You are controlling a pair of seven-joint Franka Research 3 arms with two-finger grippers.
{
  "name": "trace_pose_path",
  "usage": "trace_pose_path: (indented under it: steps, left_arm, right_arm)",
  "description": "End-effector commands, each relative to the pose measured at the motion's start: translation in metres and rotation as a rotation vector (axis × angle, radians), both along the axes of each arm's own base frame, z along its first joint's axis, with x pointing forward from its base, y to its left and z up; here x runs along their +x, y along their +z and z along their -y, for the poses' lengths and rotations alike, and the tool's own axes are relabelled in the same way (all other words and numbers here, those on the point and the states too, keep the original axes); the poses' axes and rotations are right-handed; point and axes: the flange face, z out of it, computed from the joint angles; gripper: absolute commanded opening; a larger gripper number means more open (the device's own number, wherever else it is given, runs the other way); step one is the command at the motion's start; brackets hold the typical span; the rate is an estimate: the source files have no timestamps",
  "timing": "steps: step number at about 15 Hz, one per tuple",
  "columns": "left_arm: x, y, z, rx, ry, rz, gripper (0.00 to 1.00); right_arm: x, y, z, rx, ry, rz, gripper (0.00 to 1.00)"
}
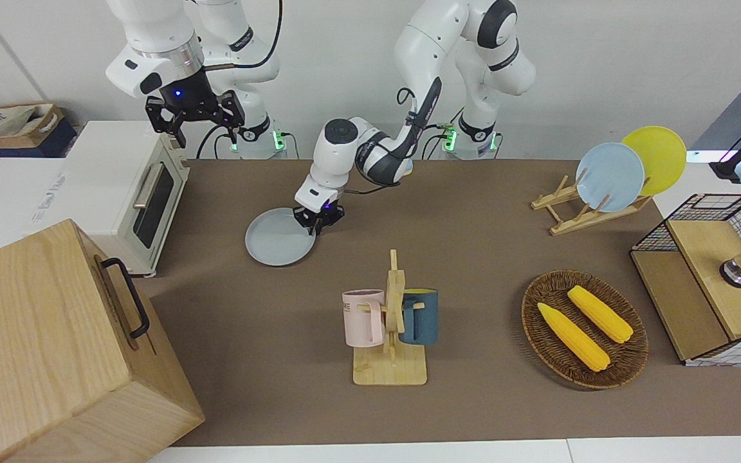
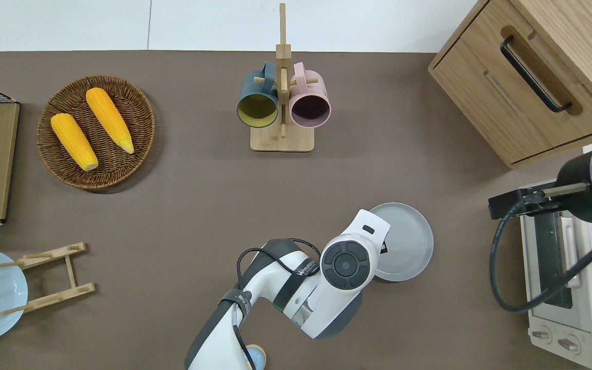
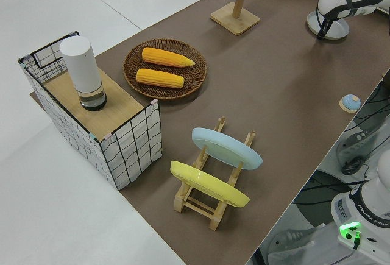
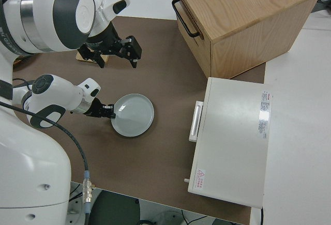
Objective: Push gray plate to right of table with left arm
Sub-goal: 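Push the gray plate with the left gripper toward the toaster oven, then lift the left gripper up and away from the gray plate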
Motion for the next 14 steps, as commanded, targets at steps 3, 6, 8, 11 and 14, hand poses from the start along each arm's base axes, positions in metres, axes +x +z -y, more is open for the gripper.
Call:
trace_pose_path:
  steps: [3, 6, 8, 11, 14]
  left_arm:
    - [0.031, 0.04, -0.042, 0.063, -0.079, -0.025, 0.93]
    - [0.045, 0.063, -0.083, 0.091, -0.074, -0.06, 0.97]
    - [0.054, 0.087, -0.115, 0.096, -0.105, -0.062, 0.98]
    - [0.071, 0.113, -0.168, 0.105, -0.159, -0.071, 0.98]
    - [0.082, 0.14, -0.217, 0.115, -0.179, -0.096, 0.98]
  right_arm:
    - [-0.003, 0.003, 0.003, 0.007, -0.005, -0.004, 0.983]
    - [-0.003, 0.003, 0.003, 0.007, -0.003, -0.006, 0.983]
    - [-0.004, 0.003, 0.002, 0.007, -0.002, -0.006, 0.983]
    - [-0.003, 0.003, 0.003, 0.007, -0.003, -0.004, 0.983]
    - [-0.003, 0.003, 0.003, 0.008, -0.003, -0.006, 0.983]
